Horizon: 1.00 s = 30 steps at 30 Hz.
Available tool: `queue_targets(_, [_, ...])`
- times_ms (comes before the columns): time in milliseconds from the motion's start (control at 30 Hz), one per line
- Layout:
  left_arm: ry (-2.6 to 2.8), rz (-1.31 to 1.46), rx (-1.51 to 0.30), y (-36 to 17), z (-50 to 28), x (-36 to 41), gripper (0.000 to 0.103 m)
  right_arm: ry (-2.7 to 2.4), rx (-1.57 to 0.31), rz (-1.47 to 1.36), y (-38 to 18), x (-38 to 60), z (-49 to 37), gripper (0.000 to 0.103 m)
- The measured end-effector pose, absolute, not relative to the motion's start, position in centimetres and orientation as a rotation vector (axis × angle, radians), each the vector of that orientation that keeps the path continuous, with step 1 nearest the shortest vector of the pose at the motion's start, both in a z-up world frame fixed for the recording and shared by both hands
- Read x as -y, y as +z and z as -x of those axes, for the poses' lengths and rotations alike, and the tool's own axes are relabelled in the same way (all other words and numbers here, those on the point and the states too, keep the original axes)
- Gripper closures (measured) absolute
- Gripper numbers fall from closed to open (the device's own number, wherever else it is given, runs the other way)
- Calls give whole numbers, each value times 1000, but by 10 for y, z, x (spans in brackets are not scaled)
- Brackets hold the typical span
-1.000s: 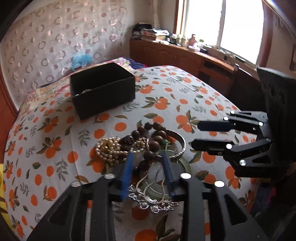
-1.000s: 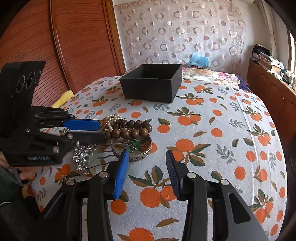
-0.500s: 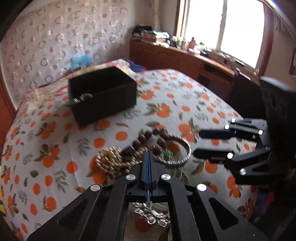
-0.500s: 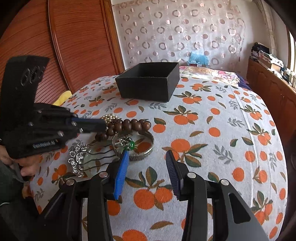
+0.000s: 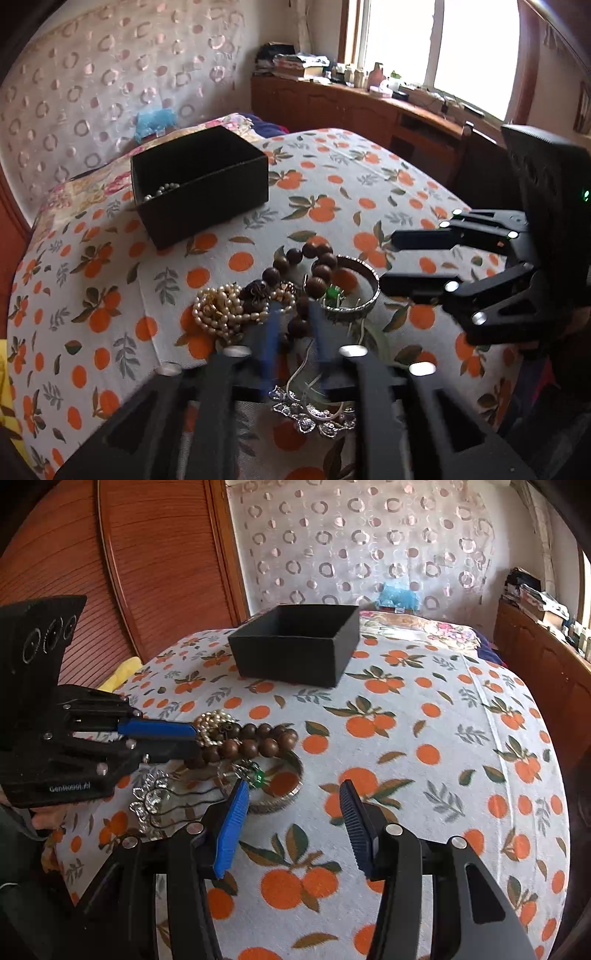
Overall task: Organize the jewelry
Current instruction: 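Grasp the brown bead bracelet with left while right grasps the silver bangle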
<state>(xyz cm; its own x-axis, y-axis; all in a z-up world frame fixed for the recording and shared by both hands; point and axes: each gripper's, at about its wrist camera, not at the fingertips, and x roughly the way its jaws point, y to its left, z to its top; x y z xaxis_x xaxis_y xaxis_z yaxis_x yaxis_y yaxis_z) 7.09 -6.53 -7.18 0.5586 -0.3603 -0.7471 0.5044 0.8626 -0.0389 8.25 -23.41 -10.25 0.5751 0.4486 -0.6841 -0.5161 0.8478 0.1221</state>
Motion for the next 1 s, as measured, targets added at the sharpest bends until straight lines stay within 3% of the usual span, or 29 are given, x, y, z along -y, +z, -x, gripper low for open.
queue_targets(467, [-553, -190, -890, -88, -90, 75, 76, 562, -771, 86, -102, 239, -81, 50])
queue_targets(567, [-552, -199, -885, -88, -91, 77, 91, 564, -774, 86, -104, 238, -83, 50])
queue_targets(833, [-503, -140, -813, -67, -93, 66, 91, 597, -772, 82, -102, 229, -94, 49])
queue_targets(900, [-487, -117, -780, -56, -93, 60, 91, 608, -775, 77, -102, 227, -98, 35])
queue_targets(1000, [-478, -82, -746, -42, -94, 51, 91, 635, -790, 78, -104, 218, -103, 34])
